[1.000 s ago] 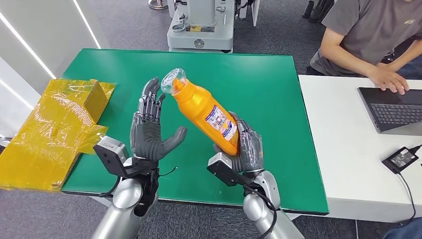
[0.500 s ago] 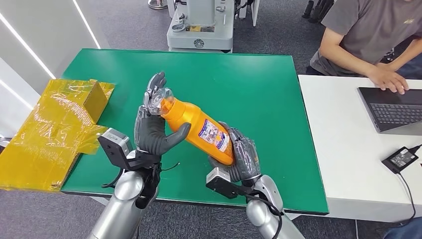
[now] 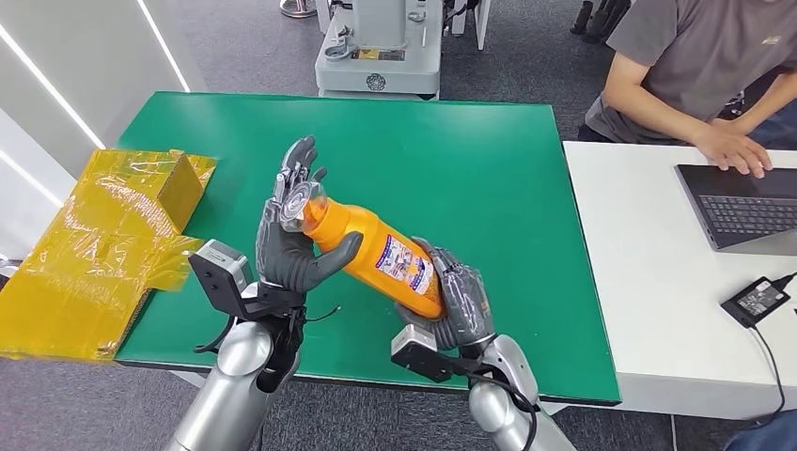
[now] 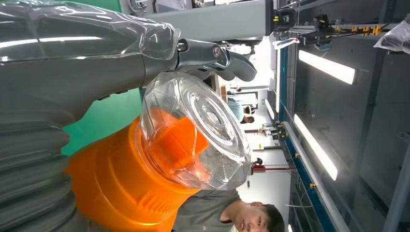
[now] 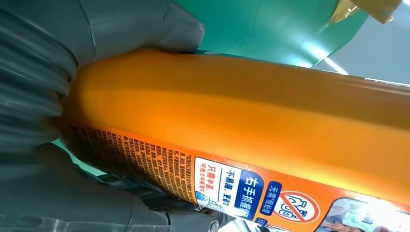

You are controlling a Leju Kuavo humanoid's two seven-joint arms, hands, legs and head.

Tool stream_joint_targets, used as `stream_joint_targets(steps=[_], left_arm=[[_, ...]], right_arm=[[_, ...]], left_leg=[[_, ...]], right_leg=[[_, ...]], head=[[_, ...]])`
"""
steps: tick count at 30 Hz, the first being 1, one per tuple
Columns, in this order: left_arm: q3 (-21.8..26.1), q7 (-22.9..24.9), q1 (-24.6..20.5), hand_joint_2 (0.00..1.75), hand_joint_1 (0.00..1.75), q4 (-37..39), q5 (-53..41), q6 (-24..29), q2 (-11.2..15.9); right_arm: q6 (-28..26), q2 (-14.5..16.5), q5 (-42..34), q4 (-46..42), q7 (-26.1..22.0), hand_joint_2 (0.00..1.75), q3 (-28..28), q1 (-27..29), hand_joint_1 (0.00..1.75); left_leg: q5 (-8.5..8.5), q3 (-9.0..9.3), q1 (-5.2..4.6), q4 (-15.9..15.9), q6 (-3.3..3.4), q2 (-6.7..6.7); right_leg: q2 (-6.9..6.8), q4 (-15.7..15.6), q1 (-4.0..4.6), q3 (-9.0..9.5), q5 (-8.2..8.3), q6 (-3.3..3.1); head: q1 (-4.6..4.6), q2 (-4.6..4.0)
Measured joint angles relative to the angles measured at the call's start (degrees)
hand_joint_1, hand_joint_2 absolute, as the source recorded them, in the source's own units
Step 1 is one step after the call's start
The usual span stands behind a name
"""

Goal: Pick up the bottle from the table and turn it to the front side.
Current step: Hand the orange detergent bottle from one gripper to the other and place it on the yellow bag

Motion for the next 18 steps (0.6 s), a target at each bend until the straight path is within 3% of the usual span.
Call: stream_joint_targets(steps=[12,13,16,17,18], left_arm=[[0.0,0.0,0.0,1.75,0.0,0.2,0.0,-0.3,0.4],[0.0,0.0,0.0,1.75,0.33,0.3,0.0,-0.3,0.5],[0.0,0.0,0.0,1.75,1.64,0.8,0.0,-0.6,0.6],[0.0,0.0,0.0,1.75,1.75,0.9,0.0,-0.8,0.7],[0.0,-0.1,0.0,1.75,1.75,0.9,0.0,-1.1,0.7]], right_arm=[[4.4,0.0,2.6,1.4,1.2,1.75,0.0,-0.4,1.75],[4.8,0.0,2.9,1.5,1.4,1.75,0.0,-0.4,1.75],[5.7,0.0,4.1,2.0,2.1,1.75,0.0,-0.7,1.75],[5.8,0.0,4.4,2.1,2.2,1.75,0.0,-0.8,1.75],[5.7,0.0,4.6,2.3,2.3,1.75,0.0,-0.9,1.75]], left_leg=[[0.0,0.0,0.0,0.0,0.0,0.0],[0.0,0.0,0.0,0.0,0.0,0.0],[0.0,0.0,0.0,0.0,0.0,0.0],[0.0,0.0,0.0,0.0,0.0,0.0],[0.0,0.0,0.0,0.0,0.0,0.0]], right_leg=[[0.0,0.0,0.0,0.0,0.0,0.0],[0.0,0.0,0.0,0.0,0.0,0.0],[0.0,0.0,0.0,0.0,0.0,0.0],[0.0,0.0,0.0,0.0,0.0,0.0],[0.0,0.0,0.0,0.0,0.0,0.0]], head=[[0.01,0.0],[0.01,0.0],[0.0,0.0],[0.01,0.0],[0.01,0.0]])
